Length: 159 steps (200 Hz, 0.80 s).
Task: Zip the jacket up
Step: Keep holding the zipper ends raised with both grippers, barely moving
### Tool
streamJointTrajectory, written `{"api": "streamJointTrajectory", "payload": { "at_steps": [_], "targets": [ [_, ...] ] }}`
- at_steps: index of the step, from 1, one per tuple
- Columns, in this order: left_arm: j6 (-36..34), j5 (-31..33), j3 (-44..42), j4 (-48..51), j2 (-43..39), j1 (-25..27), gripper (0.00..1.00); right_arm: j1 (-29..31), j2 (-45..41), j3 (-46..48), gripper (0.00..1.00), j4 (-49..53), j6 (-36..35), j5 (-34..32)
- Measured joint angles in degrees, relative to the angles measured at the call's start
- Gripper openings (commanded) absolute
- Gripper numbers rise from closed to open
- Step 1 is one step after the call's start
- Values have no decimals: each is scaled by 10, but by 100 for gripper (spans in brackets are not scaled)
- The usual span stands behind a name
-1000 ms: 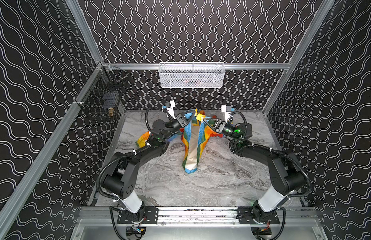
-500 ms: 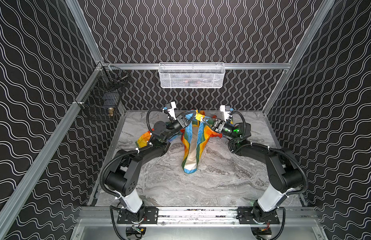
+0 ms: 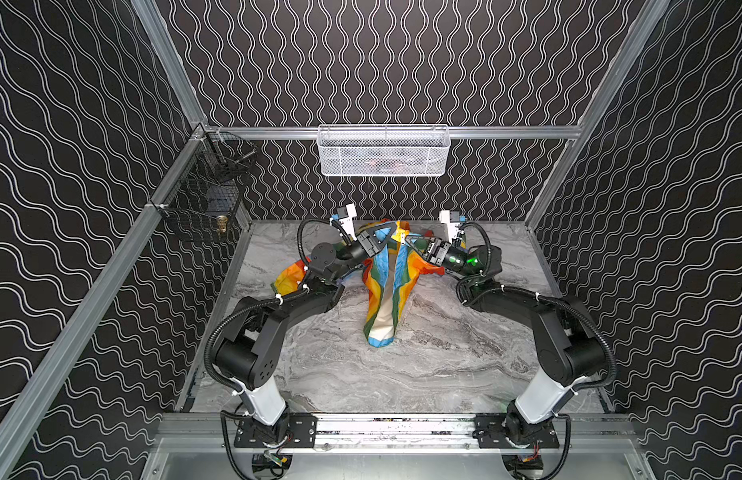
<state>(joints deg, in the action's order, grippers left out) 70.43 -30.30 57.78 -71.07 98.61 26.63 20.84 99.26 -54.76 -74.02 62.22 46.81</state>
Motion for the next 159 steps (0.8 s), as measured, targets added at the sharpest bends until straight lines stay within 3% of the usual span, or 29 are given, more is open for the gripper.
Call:
{"api": "streamJointTrajectory", "payload": {
  "at_steps": [159],
  "targets": [
    [2,0,7,0,12,1,0,6,1,-7,0,4,-3,-2]
  ]
}}
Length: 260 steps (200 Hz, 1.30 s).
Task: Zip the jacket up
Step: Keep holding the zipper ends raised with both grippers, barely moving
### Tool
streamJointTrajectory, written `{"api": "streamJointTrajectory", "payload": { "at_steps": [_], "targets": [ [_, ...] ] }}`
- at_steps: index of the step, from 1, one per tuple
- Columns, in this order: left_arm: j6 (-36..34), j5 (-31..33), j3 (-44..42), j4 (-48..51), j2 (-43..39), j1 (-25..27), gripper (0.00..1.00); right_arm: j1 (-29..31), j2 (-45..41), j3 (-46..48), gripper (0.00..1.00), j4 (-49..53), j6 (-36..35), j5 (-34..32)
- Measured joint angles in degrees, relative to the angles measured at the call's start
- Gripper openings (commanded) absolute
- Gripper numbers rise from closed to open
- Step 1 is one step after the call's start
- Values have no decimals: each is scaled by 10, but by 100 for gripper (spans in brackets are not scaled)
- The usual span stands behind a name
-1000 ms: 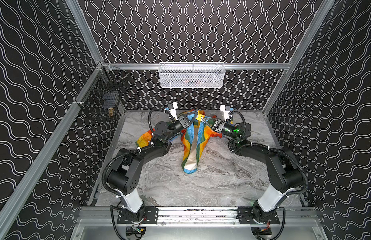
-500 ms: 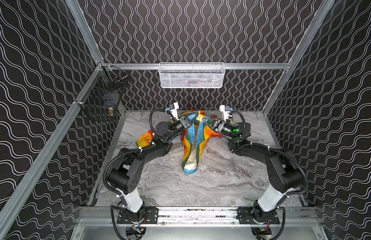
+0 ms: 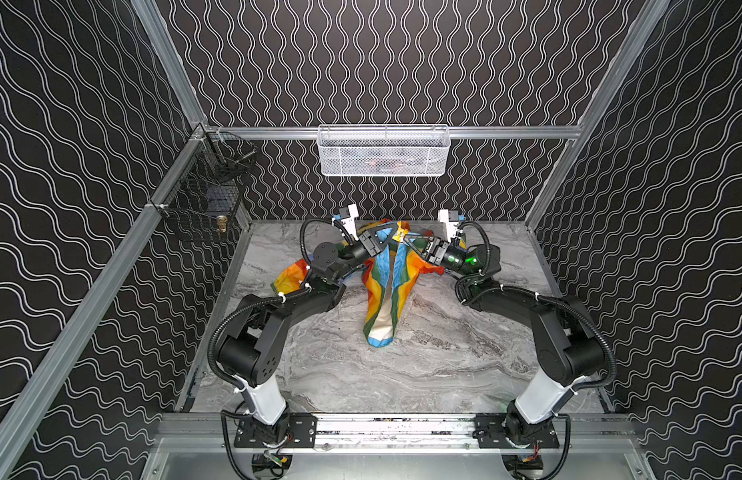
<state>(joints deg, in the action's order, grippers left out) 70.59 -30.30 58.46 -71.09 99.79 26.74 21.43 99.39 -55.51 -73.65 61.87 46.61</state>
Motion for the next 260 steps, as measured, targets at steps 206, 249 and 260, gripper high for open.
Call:
{"api": "streamJointTrajectory", "payload": {
  "at_steps": [206,249,260],
  "targets": [
    [2,10,5,1,-4,-3,0,4,-4,1,0,0,-4,0],
    [2,8,3,1,-4,-3,0,5,-3,0,0,0,-4,0],
    [2,8,1,1,-4,-3,0,5,-3,-1,0,0,-4,0]
  ]
}}
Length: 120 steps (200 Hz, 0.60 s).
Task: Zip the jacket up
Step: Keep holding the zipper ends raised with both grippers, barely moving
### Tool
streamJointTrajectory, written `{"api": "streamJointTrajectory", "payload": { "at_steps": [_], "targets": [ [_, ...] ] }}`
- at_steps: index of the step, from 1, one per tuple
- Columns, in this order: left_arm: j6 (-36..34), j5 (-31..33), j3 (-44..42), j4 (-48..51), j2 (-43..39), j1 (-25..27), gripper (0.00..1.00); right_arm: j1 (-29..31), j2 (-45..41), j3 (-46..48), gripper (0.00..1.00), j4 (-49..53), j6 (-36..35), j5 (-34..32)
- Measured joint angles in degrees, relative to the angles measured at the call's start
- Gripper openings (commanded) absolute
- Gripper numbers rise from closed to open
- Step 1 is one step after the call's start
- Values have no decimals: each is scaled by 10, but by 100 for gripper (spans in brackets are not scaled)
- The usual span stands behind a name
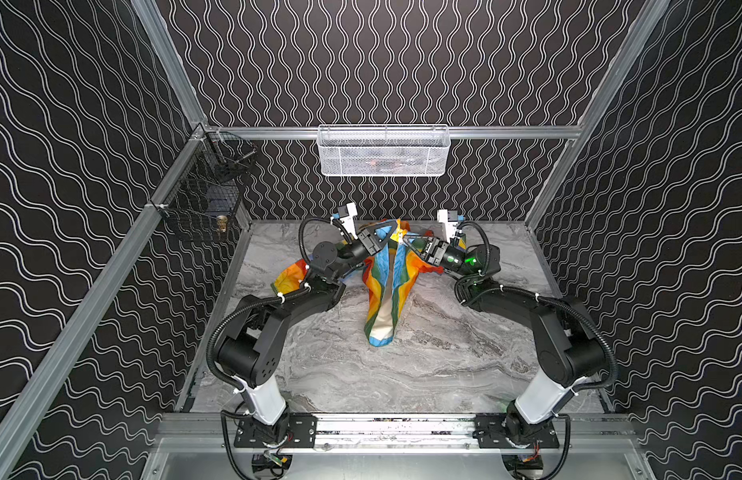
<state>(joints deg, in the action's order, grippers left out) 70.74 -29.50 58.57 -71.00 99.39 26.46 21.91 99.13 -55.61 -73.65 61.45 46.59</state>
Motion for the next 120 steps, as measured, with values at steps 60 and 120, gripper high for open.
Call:
{"api": "streamJointTrajectory", "payload": {
  "at_steps": [60,120],
  "targets": [
    [0,-8,-3,0,0,0,0,0,2,-1,0,0,0,-2],
    [0,-9,-6,0,0,0,0,0,3,-5,0,0,0,-6]
  ]
}}
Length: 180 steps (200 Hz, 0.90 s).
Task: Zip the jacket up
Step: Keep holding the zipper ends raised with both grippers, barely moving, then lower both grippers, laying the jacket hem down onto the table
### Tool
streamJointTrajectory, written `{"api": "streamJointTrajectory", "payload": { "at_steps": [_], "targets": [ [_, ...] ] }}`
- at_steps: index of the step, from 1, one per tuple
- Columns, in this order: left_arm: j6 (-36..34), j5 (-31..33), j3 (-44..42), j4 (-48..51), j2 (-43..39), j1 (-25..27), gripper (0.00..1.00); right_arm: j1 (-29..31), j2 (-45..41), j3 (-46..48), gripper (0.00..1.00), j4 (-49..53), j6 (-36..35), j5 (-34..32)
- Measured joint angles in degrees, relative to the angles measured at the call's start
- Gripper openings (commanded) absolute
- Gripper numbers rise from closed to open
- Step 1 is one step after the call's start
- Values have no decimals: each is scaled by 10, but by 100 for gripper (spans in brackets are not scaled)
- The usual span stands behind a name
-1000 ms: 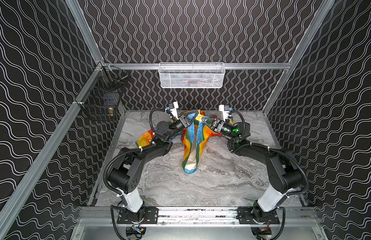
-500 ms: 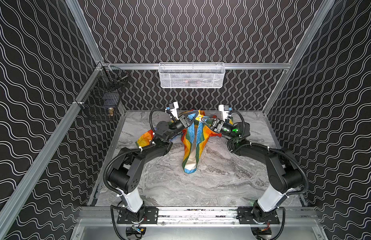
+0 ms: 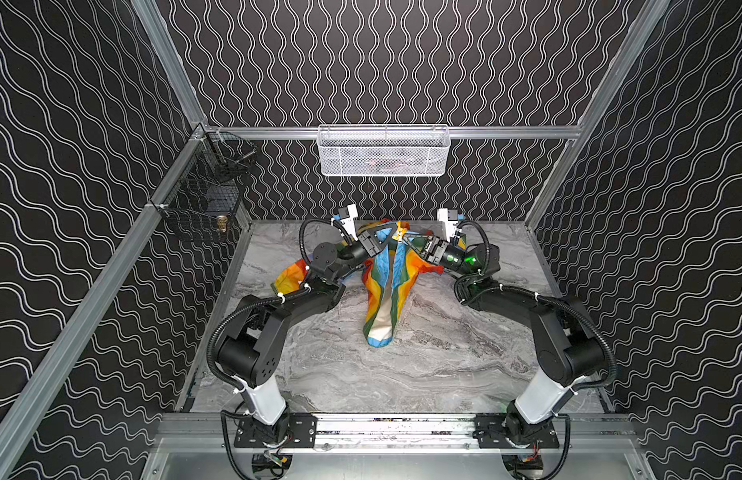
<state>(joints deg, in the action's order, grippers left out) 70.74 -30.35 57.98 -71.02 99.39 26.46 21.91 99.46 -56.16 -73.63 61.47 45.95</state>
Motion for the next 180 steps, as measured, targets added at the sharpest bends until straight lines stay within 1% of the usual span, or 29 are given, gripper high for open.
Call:
{"api": "streamJointTrajectory", "payload": {
  "at_steps": [108,180],
  "targets": [
    [-7,-10,-9,28,-21,0,0,-3,-7,0,0,20,-7,2],
    [-29,-21,-10,64,-36,0,0,-9,-16,0,0,38,-7,20]
  ]
}}
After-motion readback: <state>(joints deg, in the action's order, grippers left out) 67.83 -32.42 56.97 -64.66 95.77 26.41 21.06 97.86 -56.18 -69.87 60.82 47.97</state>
